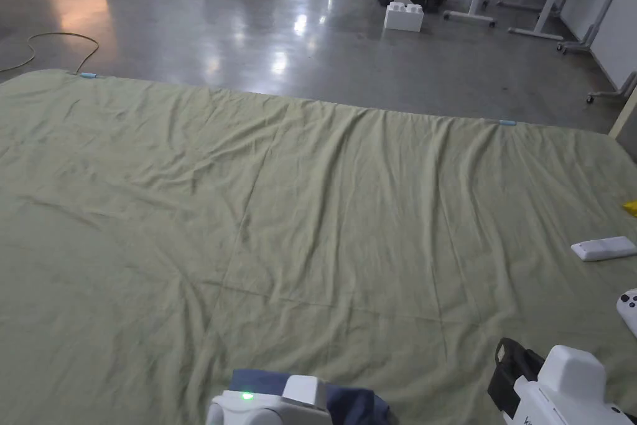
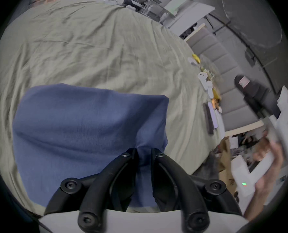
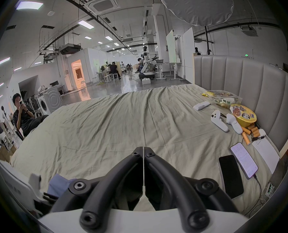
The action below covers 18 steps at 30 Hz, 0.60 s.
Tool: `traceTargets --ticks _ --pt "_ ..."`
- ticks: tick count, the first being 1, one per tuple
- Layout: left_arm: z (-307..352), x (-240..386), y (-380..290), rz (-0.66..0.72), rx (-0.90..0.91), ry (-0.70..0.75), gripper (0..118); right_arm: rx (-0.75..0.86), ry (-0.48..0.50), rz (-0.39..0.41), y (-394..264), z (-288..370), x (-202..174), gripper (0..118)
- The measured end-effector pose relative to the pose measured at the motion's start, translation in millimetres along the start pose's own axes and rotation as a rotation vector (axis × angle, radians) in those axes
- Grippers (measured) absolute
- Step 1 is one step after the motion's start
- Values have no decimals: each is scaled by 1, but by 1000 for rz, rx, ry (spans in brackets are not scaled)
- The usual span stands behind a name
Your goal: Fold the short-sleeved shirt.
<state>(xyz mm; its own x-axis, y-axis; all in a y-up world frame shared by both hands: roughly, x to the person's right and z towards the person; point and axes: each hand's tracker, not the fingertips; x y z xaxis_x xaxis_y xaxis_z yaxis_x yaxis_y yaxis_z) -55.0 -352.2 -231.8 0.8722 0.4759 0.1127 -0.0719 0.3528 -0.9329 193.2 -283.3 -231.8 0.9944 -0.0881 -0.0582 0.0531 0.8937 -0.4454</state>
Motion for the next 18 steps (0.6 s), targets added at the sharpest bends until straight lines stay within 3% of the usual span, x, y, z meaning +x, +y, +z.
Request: traceTargets --ticks 7,13,18 --pt "-16 4 -6 -1 21 18 14 -1 1 3 0 1 1 2" --pt "10 1 -3 -34 31 -21 14 51 4 29 5 7 -9 2" --pt "71 3 5 -183 310 -78 14 162 -19 108 21 15 -25 2"
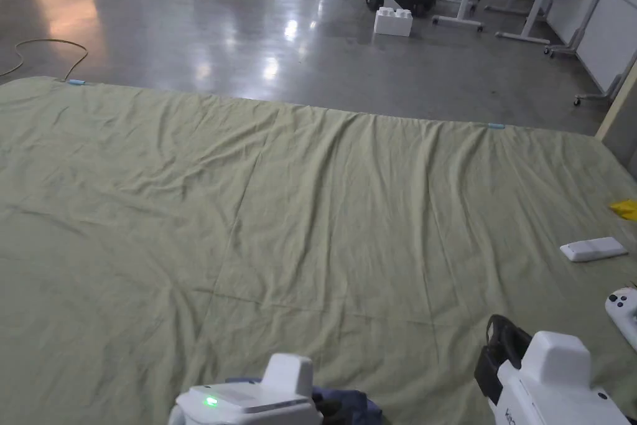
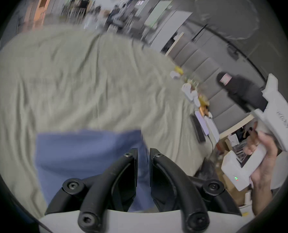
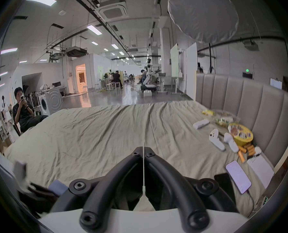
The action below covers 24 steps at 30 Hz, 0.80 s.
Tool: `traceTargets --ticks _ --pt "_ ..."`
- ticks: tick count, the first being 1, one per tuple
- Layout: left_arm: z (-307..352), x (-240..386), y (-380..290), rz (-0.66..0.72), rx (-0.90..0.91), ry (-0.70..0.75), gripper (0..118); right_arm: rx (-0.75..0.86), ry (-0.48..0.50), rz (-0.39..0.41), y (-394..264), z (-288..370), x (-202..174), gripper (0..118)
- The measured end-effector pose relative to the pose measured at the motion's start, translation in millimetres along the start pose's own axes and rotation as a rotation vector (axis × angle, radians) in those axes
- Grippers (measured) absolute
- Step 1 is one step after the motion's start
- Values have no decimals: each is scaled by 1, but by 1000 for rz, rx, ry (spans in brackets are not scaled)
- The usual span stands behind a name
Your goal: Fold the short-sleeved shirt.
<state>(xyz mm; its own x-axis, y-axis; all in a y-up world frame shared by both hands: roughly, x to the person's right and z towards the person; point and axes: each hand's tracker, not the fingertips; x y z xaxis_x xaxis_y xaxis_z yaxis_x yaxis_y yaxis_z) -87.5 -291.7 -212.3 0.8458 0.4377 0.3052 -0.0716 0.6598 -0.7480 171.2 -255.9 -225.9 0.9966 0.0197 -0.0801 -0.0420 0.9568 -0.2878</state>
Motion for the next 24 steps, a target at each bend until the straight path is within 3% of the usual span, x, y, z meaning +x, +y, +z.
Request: traceTargets --ticks 12,24 --pt "62 0 43 -343 610 623 14 204 -47 60 42 4 -29 2" --pt "84 -29 49 -247 698 713 14 264 -78 76 53 6 -31 2"
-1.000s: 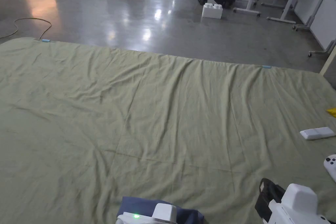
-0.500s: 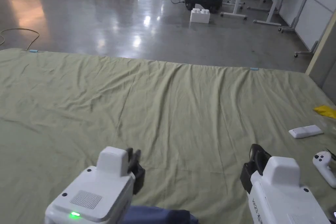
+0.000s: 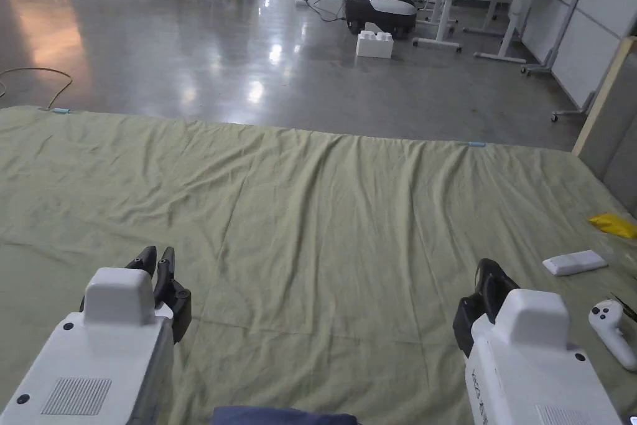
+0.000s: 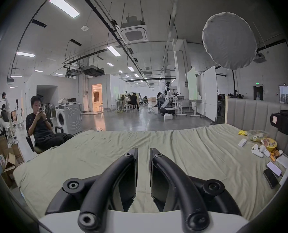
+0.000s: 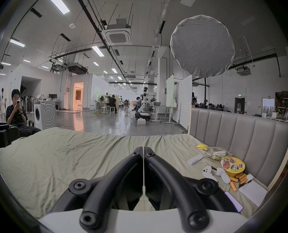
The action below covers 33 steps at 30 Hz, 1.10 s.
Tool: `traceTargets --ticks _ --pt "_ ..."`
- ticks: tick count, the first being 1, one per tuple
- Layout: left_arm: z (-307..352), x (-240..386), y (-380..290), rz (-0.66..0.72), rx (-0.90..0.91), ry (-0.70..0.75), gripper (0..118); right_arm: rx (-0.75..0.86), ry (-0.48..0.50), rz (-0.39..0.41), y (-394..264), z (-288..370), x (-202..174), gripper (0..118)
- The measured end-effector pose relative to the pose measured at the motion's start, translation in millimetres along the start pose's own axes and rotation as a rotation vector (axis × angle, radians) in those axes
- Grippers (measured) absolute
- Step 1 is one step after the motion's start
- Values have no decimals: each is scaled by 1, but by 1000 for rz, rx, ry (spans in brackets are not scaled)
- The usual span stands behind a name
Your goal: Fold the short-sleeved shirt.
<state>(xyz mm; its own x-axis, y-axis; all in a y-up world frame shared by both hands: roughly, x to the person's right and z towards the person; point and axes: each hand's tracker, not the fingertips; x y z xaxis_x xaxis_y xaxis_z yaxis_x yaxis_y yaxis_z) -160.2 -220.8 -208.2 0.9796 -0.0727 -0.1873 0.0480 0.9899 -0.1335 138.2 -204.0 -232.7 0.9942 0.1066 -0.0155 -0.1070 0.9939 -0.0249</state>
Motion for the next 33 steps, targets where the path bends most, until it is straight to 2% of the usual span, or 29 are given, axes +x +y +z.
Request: traceTargets --ticks 1,3,4,9,11,15,16,19,23,24,25,26,27,28,33 --pt "0 -3 -1 5 -9 -4 14 -8 5 -5 1 3 0 2" --pt "0 -9 -5 21 -26 -7 14 -80 26 -93 -7 10 -2 2" --pt "0 -11 -8 22 -42 -6 14 -66 38 -59 -12 16 -7 2" --pt "-1 -23 -29 27 -120 -8 14 -279 211 12 -73 42 -60 2" --pt "1 -28 -38 40 -153 -11 14 -335 268 2 -94 46 -80 2" --pt "8 -40 -55 66 -219 -15 14 -413 348 47 -128 41 -111 2" --pt "10 -44 -59 80 -243 -23 14 -480 357 9 -139 38 -114 2" --pt "14 -54 -72 124 -327 -53 14 -534 329 44 -165 26 -115 2" --pt "11 -68 -91 245 -489 -147 16 -615 323 41 -193 19 -109 2" --pt "7 -72 -96 301 -548 -190 21 -610 318 43 -196 18 -107 2" --pt "4 -75 -101 347 -590 -229 34 -607 314 43 -197 20 -105 2" --pt "0 -79 -107 393 -645 -278 51 -608 312 38 -198 21 -102 2" --pt "-4 -82 -113 434 -694 -330 75 -609 313 36 -198 19 -101 2" --pt "-9 -83 -119 452 -741 -368 85 -613 313 34 -198 17 -100 2" --pt "-33 -88 -144 634 -845 -561 89 -607 312 45 -200 22 -101 2"
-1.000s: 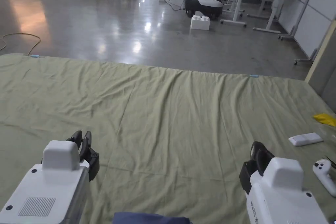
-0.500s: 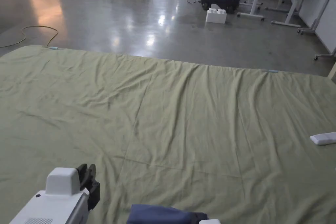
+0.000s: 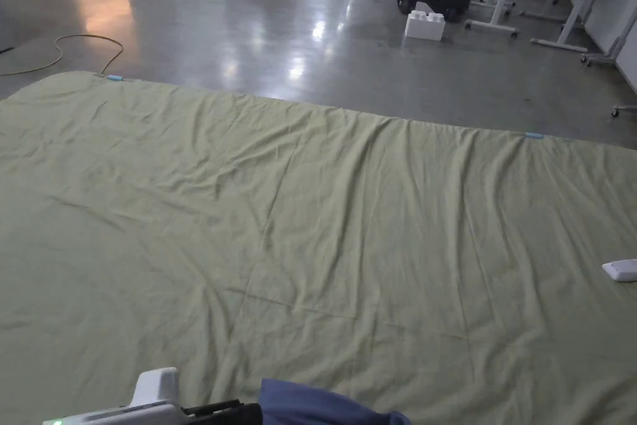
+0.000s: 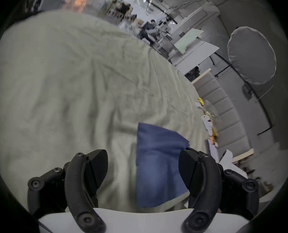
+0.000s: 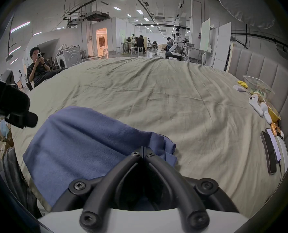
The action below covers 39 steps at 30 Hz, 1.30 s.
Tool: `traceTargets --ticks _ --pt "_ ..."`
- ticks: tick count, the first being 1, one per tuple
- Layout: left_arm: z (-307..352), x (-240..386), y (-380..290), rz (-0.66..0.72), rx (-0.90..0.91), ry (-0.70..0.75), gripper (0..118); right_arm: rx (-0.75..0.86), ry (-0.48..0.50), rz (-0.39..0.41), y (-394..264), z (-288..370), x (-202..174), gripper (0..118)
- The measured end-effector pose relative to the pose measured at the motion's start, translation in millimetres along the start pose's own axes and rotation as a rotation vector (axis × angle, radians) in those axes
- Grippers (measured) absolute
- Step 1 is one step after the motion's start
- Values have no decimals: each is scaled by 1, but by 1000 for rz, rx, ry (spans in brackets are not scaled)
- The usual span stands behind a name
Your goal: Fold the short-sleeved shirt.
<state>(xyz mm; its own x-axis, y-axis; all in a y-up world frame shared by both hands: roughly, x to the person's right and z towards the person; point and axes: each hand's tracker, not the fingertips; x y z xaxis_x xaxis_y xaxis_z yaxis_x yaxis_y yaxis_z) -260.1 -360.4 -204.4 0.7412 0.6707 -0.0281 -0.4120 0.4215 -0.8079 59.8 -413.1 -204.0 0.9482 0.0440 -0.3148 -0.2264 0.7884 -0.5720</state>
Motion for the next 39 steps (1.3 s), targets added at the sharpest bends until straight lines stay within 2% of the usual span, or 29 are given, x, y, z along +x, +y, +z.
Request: traceTargets --ticks 4,6,9,11,12,14,15,17,18,19,21,29,31,39 --pt "-31 -17 5 54 -120 -88 89 8 -1 9 -2 0 0 2" --pt "-49 -25 5 120 -200 -177 89 10 2 6 -3 0 1 2" --pt "-62 -33 5 196 -227 -338 88 13 10 -6 -3 2 4 2" --pt "-70 -33 6 211 -233 -322 87 15 13 -7 -5 3 5 2" --pt "-74 -31 7 208 -243 -312 79 17 14 -6 -6 3 6 2" --pt "-79 -24 6 178 -281 -253 54 18 11 2 -7 4 6 2" --pt "-79 -24 4 148 -268 -251 48 16 10 5 -8 4 7 2" --pt "-77 -29 4 167 -266 -286 42 21 15 7 -9 5 8 2" --pt "-77 -31 5 191 -268 -288 34 23 15 13 -10 5 7 2" --pt "-78 -31 5 198 -269 -288 30 25 16 19 -10 5 6 2" --pt "-78 -28 2 185 -261 -283 26 26 7 42 -11 4 4 2" --pt "-51 -11 14 168 -211 -316 22 31 31 50 8 13 13 2" --pt "-38 -10 22 166 -191 -323 22 72 -13 73 22 21 17 2" --pt "45 -44 78 157 -106 -249 22 271 -90 42 112 49 60 2"
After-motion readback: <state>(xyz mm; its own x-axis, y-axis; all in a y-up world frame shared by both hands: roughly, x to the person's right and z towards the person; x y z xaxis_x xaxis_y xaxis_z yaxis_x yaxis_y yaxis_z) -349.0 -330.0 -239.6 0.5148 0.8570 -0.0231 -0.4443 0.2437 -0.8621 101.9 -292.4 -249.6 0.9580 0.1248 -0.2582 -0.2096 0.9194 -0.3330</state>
